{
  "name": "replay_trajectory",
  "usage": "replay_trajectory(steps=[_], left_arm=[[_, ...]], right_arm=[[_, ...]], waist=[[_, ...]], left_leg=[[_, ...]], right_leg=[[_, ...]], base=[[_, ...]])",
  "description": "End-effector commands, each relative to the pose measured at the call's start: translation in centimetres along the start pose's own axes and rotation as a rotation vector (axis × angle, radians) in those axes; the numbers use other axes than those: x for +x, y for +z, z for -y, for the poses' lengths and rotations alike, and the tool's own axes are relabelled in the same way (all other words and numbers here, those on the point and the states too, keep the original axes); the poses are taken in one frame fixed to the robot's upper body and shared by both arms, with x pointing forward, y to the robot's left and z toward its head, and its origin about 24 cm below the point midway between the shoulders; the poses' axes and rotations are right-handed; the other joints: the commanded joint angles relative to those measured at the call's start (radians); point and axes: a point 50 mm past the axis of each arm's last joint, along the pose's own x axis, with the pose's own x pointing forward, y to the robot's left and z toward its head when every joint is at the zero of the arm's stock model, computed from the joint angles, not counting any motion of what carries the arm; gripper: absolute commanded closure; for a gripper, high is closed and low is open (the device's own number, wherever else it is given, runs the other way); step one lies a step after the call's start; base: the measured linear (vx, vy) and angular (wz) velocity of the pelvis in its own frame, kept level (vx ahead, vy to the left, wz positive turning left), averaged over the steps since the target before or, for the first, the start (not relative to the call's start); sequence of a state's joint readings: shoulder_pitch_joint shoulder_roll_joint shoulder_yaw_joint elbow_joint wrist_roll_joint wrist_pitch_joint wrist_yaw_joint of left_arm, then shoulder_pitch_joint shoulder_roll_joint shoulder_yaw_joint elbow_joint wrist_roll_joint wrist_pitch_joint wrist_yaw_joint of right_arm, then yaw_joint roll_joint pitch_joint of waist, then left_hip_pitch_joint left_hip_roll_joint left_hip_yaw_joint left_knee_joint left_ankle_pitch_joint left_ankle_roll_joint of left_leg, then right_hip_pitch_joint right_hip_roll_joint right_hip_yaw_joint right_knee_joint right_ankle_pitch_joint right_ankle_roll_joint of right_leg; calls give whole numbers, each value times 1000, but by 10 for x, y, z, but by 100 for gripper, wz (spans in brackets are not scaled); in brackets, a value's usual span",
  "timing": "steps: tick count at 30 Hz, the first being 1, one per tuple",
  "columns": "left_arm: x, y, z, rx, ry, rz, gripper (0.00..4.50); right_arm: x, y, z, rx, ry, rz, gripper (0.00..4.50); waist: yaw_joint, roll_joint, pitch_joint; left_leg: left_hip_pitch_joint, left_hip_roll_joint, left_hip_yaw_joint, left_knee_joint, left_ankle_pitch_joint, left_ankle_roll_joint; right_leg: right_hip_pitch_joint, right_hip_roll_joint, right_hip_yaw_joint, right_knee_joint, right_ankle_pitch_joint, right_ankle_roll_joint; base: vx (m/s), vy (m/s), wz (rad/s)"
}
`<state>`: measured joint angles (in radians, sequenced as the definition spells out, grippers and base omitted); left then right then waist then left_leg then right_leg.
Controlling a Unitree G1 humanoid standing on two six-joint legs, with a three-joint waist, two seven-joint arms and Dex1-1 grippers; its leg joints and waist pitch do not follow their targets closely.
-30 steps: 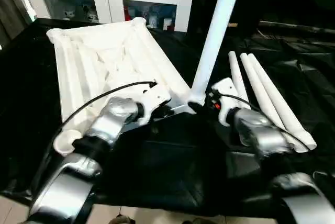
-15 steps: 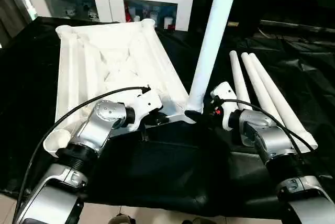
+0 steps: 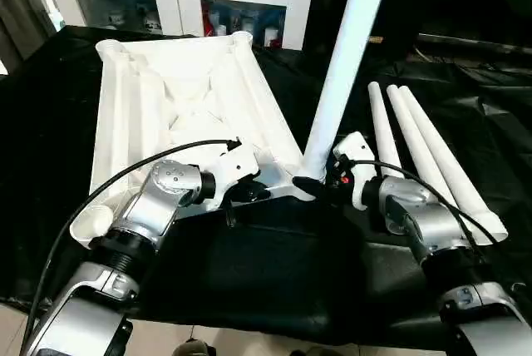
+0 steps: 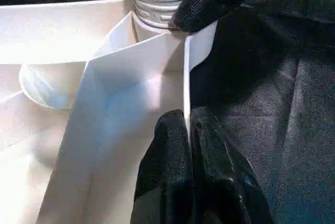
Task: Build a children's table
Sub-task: Rotate leg to tighten
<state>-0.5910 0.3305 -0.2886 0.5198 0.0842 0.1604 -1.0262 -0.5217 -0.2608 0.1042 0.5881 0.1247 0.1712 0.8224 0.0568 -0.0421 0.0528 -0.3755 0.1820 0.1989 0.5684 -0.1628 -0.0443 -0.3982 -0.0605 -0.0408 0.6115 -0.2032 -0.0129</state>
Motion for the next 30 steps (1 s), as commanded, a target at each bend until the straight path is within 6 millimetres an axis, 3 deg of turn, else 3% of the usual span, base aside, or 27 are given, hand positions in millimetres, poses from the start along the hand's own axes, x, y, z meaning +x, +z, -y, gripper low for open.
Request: replay_trajectory(steps=[1, 4, 6, 8, 9, 12, 13, 15, 20, 23, 24, 26, 30], left_arm=[[9, -15, 10, -77, -27, -44, 450], [18, -16, 4, -124, 71, -82, 450], [20, -15, 3, -134, 89, -87, 450], [33, -7, -2, -168, 159, -92, 450], [40, -2, -3, -180, 184, -94, 450], [54, 11, 0, -183, 199, -89, 450], [59, 15, 1, -179, 196, -87, 450], [64, 22, 3, -167, 190, -80, 450], [66, 24, 5, -132, 164, -64, 450], [62, 19, 6, -115, 141, -55, 450], [61, 17, 6, -117, 138, -55, 450], [58, 15, 5, -105, 125, -45, 450], [48, 6, 5, -89, 98, -39, 450]], right_arm=[[0, -4, 3, 45, -98, 20, 173], [7, -16, 9, 176, -335, 33, 174], [8, -18, 10, 207, -379, 31, 174], [18, -30, 7, 324, -542, 6, 174], [24, -34, 4, 366, -600, -8, 175], [41, -32, -6, 388, -657, -15, 175], [47, -28, -10, 381, -646, -6, 175], [54, -22, -15, 362, -626, 13, 119], [61, -10, -18, 330, -593, 55, 71], [58, -6, -14, 266, -537, 64, 71], [56, -6, -13, 222, -522, 47, 71], [49, -6, -8, 141, -496, 32, 71], [31, -5, 3, 105, -420, 40, 71]], waist=[[4, -6, -65], [-2, -3, -60], [-6, -3, -53], [-7, -1, -50], [-11, 7, -48], [-17, 5, -50], [-15, 8, -50], [-16, 5, -53], [-13, 4, -56], [-11, 1, -56], [-11, -4, -56], [-7, -1, -56], [-2, -5, -58]], left_leg=[[18, 53, -20, -47, -135, 71], [21, 52, -22, -53, -181, 34], [27, 53, -25, -58, -259, -1], [33, 53, -26, -61, -301, -16], [42, 53, -34, -64, -365, -45], [44, 52, -37, -65, -405, -63], [45, 51, -38, -65, -418, -60], [40, 51, -38, -66, -419, -51], [29, 50, -33, -66, -352, -21], [25, 50, -33, -65, -340, -11], [24, 50, -31, -65, -327, -5], [23, 51, -32, -64, -314, -3], [21, 51, -29, -61, -278, 19]], right_leg=[[50, -82, 44, -61, -42, -247], [43, -83, 44, -71, -135, -232], [36, -84, 45, -85, -259, -207], [31, -85, 45, -93, -325, -190], [23, -87, 45, -99, -410, -169], [19, -87, 44, -105, -423, -150], [18, -87, 44, -106, -416, -146], [20, -88, 45, -105, -398, -142], [31, -86, 46, -94, -276, -167], [36, -87, 45, -95, -284, -168], [37, -87, 45, -94, -277, -170], [38, -88, 45, -95, -277, -171], [43, -88, 46, -91, -239, -176]], base=[[0, 0, 0], [0, 0, 0], [0, 0, 0], [0, 0, 0], [0, 0, 0], [0, 0, 0], [0, 0, 0], [0, 0, 0], [0, 0, 0], [0, 0, 0], [0, 0, 0], [0, 0, 0], [0, 0, 0]])
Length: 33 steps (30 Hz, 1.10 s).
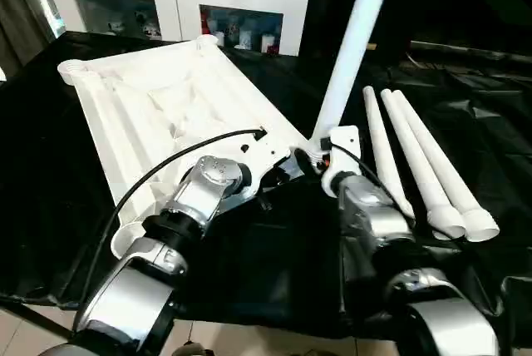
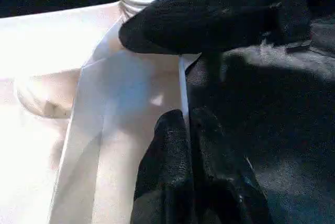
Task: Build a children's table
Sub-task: Rotate leg to tighten
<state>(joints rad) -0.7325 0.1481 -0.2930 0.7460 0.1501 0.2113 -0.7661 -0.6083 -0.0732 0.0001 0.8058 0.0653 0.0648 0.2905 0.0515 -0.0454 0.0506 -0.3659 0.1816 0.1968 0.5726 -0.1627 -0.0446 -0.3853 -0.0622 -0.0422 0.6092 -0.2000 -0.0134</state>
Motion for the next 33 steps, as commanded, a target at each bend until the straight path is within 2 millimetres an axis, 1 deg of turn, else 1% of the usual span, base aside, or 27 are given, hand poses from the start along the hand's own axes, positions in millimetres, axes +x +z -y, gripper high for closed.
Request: replay_trajectory(steps=[1, 2, 3, 4, 5, 6, 7, 9, 10, 11, 12, 16, 18, 19, 21, 22, 23, 25, 26, 27, 28, 29, 31, 32, 33], left_arm=[[0, -17, 11, -6, -76, -5, 450], [-3, -19, 10, -2, -91, 1, 450], [-8, -22, 9, 6, -110, 5, 450], [-10, -24, 9, 7, -123, 10, 450], [-11, -24, 9, 8, -126, 11, 450], [-12, -25, 9, 9, -134, 14, 450], [-15, -26, 10, 20, -158, 22, 450], [-24, -29, 15, 39, -243, 47, 450], [-29, -30, 17, 47, -279, 52, 450], [-29, -30, 17, 47, -281, 52, 450], [-31, -32, 18, 52, -297, 48, 450], [-41, -38, 16, 71, -317, 33, 450], [-41, -38, 16, 71, -316, 32, 450], [-43, -38, 15, 70, -315, 32, 450], [-44, -38, 15, 70, -313, 32, 450], [-45, -38, 15, 68, -311, 34, 450], [-45, -38, 15, 68, -311, 34, 450], [-46, -38, 15, 67, -311, 36, 450], [-46, -38, 15, 66, -311, 37, 450], [-46, -38, 15, 65, -310, 38, 450], [-46, -38, 15, 63, -310, 38, 450], [-46, -38, 15, 62, -309, 37, 450], [-46, -39, 14, 55, -304, 34, 450], [-46, -40, 14, 50, -299, 32, 450], [-46, -40, 14, 46, -294, 31, 450]], right_arm=[[-6, 0, 5, -33, 85, -12, 71], [-10, 2, 9, -45, 114, -5, 71], [-18, 6, 15, -67, 185, 0, 71], [-22, 7, 18, -85, 221, 1, 71], [-22, 8, 18, -89, 229, 1, 71], [-24, 8, 19, -101, 250, 0, 71], [-28, 9, 22, -112, 292, -7, 71], [-38, 12, 27, -130, 388, -21, 71], [-42, 12, 28, -140, 428, -31, 71], [-42, 12, 28, -141, 429, -31, 71], [-44, 12, 29, -143, 456, -40, 71], [-53, 12, 29, -157, 570, -86, 71], [-54, 12, 29, -163, 574, -90, 71], [-55, 12, 28, -158, 582, -96, 71], [-55, 11, 28, -159, 584, -100, 71], [-54, 10, 27, -155, 590, -105, 86], [-54, 10, 27, -154, 591, -105, 86], [-54, 11, 25, -140, 598, -101, 107], [-54, 11, 24, -132, 608, -98, 107], [-54, 11, 23, -129, 612, -97, 117], [-55, 11, 23, -125, 617, -96, 132], [-55, 11, 22, -122, 621, -95, 132], [-55, 9, 20, -113, 622, -95, 156], [-54, 8, 20, -106, 617, -94, 156], [-54, 7, 19, -102, 613, -94, 169]], waist=[[6, -2, -56], [8, -2, -55], [10, -1, -57], [13, -4, -56], [15, -2, -56], [14, -1, -55], [12, 0, -52], [12, 3, -51], [12, 2, -52], [10, 3, -51], [10, 5, -52], [10, 5, -53], [10, 5, -52], [11, 0, -52], [10, 0, -52], [10, 0, -52], [11, -4, -53], [10, -2, -53], [10, -2, -54], [10, -5, -54], [10, -4, -54], [10, -4, -54], [10, -3, -54], [10, -4, -54], [10, -4, -54]], left_leg=[[11, 52, -25, -64, -257, 30], [10, 52, -24, -63, -244, 38], [11, 52, -24, -62, -231, 41], [8, 50, -24, -62, -228, 48], [9, 54, -24, -62, -223, 52], [10, 54, -24, -62, -225, 50], [10, 55, -25, -65, -249, 43], [12, 56, -25, -65, -267, 38], [12, 58, -26, -66, -268, 39], [10, 58, -25, -65, -268, 42], [11, 57, -24, -65, -265, 39], [12, 57, -24, -65, -253, 36], [12, 57, -22, -64, -247, 37], [12, 56, -23, -63, -247, 34], [12, 56, -22, -63, -245, 33], [12, 56, -23, -63, -244, 33], [10, 56, -23, -62, -236, 35], [10, 56, -22, -61, -225, 37], [10, 56, -22, -61, -219, 41], [10, 56, -22, -60, -215, 44], [10, 56, -21, -60, -210, 45], [10, 55, -21, -60, -210, 45], [10, 55, -21, -60, -209, 44], [10, 55, -21, -60, -211, 43], [11, 54, -21, -60, -213, 41]], right_leg=[[32, -84, 47, -85, -212, -181], [32, -85, 48, -84, -195, -188], [34, -85, 47, -83, -189, -191], [39, -82, 46, -83, -184, -188], [37, -85, 47, -82, -182, -189], [34, -85, 46, -82, -189, -192], [34, -84, 45, -86, -227, -192], [32, -86, 46, -89, -265, -188], [34, -86, 46, -88, -267, -189], [31, -85, 47, -88, -268, -190], [29, -85, 47, -88, -269, -192], [30, -81, 46, -84, -238, -198], [29, -82, 47, -83, -230, -201], [30, -84, 46, -83, -248, -199], [29, -84, 46, -85, -259, -195], [28, -84, 46, -85, -261, -194], [30, -85, 46, -83, -255, -194], [30, -84, 46, -82, -240, -196], [30, -83, 46, -81, -229, -198], [31, -83, 45, -80, -225, -199], [30, -83, 45, -80, -221, -199], [30, -83, 45, -80, -221, -199], [30, -82, 45, -80, -223, -197], [30, -82, 45, -80, -226, -195], [30, -83, 45, -80, -232, -195]], base=[[0, 0, 0], [0, 0, 0], [0, 0, 0], [0, 0, 0], [0, 0, 0], [0, 0, 0], [0, 0, 0], [0, 0, 0], [0, 0, 0], [0, 0, 0], [0, 0, 0], [0, 0, 0], [0, 0, 0], [0, 0, 0], [0, 0, 0], [0, 0, 0], [0, 0, 0], [0, 0, 0], [0, 0, 0], [0, 0, 0], [0, 0, 0], [0, 0, 0], [0, 0, 0], [0, 0, 0], [0, 0, 0]])
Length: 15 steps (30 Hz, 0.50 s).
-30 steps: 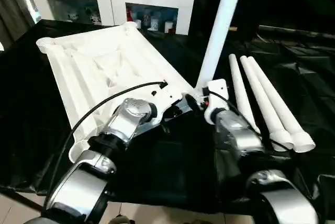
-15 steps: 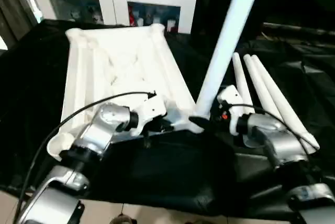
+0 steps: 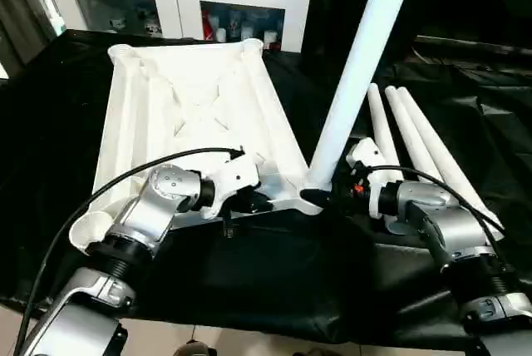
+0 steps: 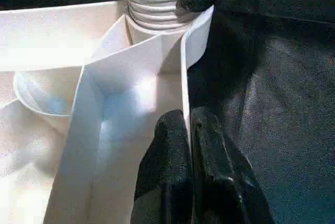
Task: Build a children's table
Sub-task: Rotate leg to tighten
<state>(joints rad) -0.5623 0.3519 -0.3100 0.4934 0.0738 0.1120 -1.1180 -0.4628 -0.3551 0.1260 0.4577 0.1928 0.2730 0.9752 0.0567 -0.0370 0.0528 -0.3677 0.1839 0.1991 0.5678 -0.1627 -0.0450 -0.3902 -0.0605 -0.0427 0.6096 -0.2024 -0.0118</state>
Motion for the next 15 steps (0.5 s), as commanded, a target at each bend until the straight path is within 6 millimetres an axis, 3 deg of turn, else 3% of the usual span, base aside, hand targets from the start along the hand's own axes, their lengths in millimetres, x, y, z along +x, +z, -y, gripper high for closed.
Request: replay_trajectory(steps=[1, 5, 6, 8, 11, 13, 15], left_arm=[[6, -15, 4, -106, 24, -17, 450], [11, -15, -3, -143, 103, -34, 450], [20, -12, -11, -184, 192, -50, 450], [26, -9, -15, -212, 242, -58, 450], [49, 4, -21, -242, 331, -92, 450], [58, 11, -20, -248, 344, -92, 450], [66, 19, -19, -235, 349, -93, 450]], right_arm=[[4, -5, 2, 45, -92, 32, 171], [12, -16, 9, 115, -275, 30, 176], [19, -26, 14, 202, -438, 29, 176], [24, -31, 16, 253, -545, 22, 176], [48, -39, 9, 341, -730, -25, 177], [61, -35, 3, 362, -738, -16, 177], [73, -27, -2, 355, -731, -2, 177]], waist=[[4, -12, -56], [-5, -10, -50], [-8, -10, -49], [-11, -6, -47], [-18, -3, -47], [-21, -3, -47], [-21, -3, -49]], left_leg=[[13, 52, -23, -55, -213, 40], [17, 49, -26, -59, -265, 7], [21, 51, -27, -60, -290, -6], [29, 49, -33, -62, -343, -30], [32, 48, -38, -64, -390, -49], [36, 48, -39, -65, -426, -52], [36, 48, -42, -66, -443, -50]], right_leg=[[35, -84, 46, -81, -232, -196], [26, -86, 45, -93, -343, -175], [20, -86, 46, -97, -387, -165], [15, -89, 43, -103, -461, -153], [8, -89, 44, -110, -492, -134], [2, -87, 44, -115, -502, -125], [6, -89, 42, -115, -485, -122]], base=[[0, 0, 0], [0, 0, 0], [0, 0, 0], [0, 0, 0], [0, 0, 0], [0, 0, 0], [0, 0, 0]])
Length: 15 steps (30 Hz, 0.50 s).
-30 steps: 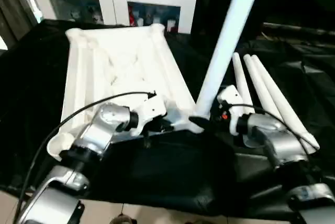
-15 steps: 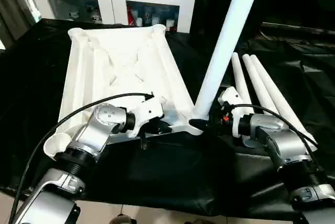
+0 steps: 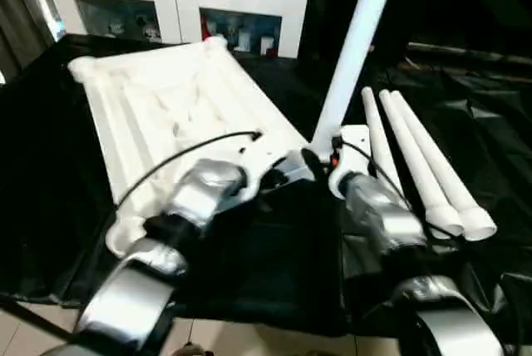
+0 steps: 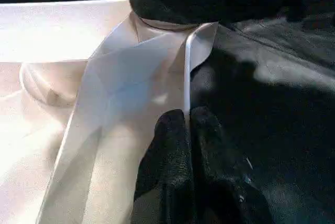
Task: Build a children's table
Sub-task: Rotate leg to tighten, then rotate table base
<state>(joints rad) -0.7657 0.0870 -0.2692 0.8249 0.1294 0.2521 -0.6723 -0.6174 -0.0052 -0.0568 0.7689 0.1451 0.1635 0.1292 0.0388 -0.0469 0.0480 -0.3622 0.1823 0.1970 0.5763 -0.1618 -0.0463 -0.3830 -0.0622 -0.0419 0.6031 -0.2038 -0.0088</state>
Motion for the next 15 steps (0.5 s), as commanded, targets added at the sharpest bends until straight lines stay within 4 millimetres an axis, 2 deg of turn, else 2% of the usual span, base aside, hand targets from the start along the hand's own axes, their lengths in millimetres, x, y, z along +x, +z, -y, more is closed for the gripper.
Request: replay_trajectory(steps=[1, 2, 4, 5, 7, 8, 10, 12, 13, 15], left_arm=[[9, -2, 6, -6, 36, -51, 450], [10, 0, 7, 4, 39, -52, 450], [12, 3, 8, 11, 40, -50, 450], [15, 6, 10, 17, 36, -47, 450], [16, 5, 10, 21, 36, -53, 450], [16, 4, 9, 24, 38, -57, 450], [15, 3, 8, 25, 40, -59, 450], [14, 3, 7, 24, 37, -51, 450], [14, 3, 6, 18, 39, -42, 450], [13, 4, 3, 5, 69, -36, 450]], right_arm=[[0, -31, -10, -2, -18, -132, 177], [1, -30, -13, -12, -15, -127, 177], [3, -28, -17, -6, -7, -113, 107], [4, -25, -19, 4, -4, -96, 107], [5, -24, -20, -2, 0, -90, 95], [6, -22, -18, -17, -13, -76, 95], [5, -17, -12, -32, -36, -43, 95], [3, -13, -5, -42, -47, -13, 95], [1, -11, -1, -53, -51, 2, 95], [-6, -9, 10, -74, -75, 32, 95]], waist=[[-4, 8, -45], [-4, 12, -48], [-3, 8, -53], [1, 8, -54], [0, 6, -52], [1, 11, -53], [2, 5, -53], [4, 7, -54], [4, 4, -53], [13, 4, -53]], left_leg=[[30, 50, -40, -77, -443, -47], [26, 51, -39, -79, -432, -47], [20, 52, -36, -81, -386, -36], [19, 52, -32, -78, -361, -26], [15, 49, -31, -77, -353, -12], [15, 49, -32, -77, -354, -13], [15, 50, -32, -76, -352, -8], [15, 52, -31, -76, -338, -3], [15, 52, -30, -77, -335, -2], [15, 52, -28, -77, -313, 6]], right_leg=[[0, -85, 41, -107, -450, -127], [3, -84, 42, -104, -405, -134], [12, -83, 43, -94, -305, -153], [13, -84, 45, -92, -261, -166], [17, -86, 44, -93, -276, -175], [18, -88, 44, -94, -286, -174], [18, -89, 44, -97, -305, -167], [18, -88, 44, -95, -283, -171], [18, -86, 44, -94, -276, -172], [20, -84, 44, -93, -247, -167]], base=[[0, 0, 0], [0, 0, 0], [0, 0, 0], [0, 0, 0], [0, 0, 0], [0, 0, 0], [0, 0, 0], [0, 0, 0], [0, 0, 0], [0, 0, 0]])
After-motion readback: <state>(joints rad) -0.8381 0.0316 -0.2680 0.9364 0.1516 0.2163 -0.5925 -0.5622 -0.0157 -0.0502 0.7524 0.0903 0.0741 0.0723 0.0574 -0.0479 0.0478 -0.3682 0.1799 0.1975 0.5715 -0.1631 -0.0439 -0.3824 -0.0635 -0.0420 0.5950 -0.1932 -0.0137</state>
